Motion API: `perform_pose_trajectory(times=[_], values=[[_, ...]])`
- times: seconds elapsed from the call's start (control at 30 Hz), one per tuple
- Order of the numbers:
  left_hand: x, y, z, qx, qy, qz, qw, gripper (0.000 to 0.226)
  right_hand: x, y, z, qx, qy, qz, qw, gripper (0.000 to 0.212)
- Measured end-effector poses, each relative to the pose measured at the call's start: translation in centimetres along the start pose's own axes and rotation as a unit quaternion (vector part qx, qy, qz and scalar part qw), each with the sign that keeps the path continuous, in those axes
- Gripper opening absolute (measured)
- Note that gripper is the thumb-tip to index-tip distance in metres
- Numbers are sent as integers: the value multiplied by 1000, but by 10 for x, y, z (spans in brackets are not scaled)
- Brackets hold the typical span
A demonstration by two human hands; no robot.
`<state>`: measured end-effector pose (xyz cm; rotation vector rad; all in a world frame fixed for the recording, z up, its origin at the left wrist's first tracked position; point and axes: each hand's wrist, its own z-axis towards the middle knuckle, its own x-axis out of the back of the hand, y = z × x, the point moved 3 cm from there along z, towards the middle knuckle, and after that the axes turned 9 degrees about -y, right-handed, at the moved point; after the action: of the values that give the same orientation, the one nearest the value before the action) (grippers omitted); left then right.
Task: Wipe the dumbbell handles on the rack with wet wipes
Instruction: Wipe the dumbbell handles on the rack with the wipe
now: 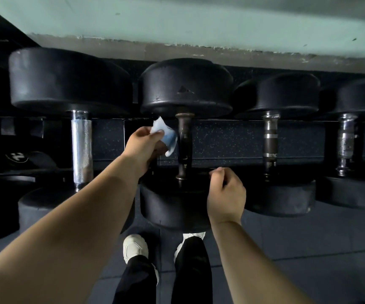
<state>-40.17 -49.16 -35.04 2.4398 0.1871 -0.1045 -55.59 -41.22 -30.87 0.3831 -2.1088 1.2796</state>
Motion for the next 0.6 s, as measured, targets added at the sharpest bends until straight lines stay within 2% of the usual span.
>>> perform_pose_trajectory(times=[0.1, 0.13, 0.2, 0.23, 0.33, 0.53, 0.6], values=[[-11, 0, 0, 5, -81, -51, 995, 19, -1, 0, 0, -3, -12, -9, 1000, 68], [-13, -1, 2, 9, -92, -52, 994, 26, -1, 0, 0, -3, -13, -10, 1000, 69], [-13, -5, 9, 23, -86, -39, 995, 51, -1, 0, 0, 0, -12, -11, 1000, 69], [-13, -6, 12, 26, -68, -29, 997, 56, -1, 0, 0, 1, -11, -11, 1000, 68], [-20, -8, 18, 27, -43, -23, 998, 33, -1, 0, 0, 7, -11, -15, 1000, 66], [-27, -10, 17, 65, -170, -95, 979, 23, 1, 0, 0, 14, -1, -10, 1000, 57], [-26, -11, 18, 62, -199, -71, 975, 28, 1, -1, 0, 15, 1, -9, 1000, 56]])
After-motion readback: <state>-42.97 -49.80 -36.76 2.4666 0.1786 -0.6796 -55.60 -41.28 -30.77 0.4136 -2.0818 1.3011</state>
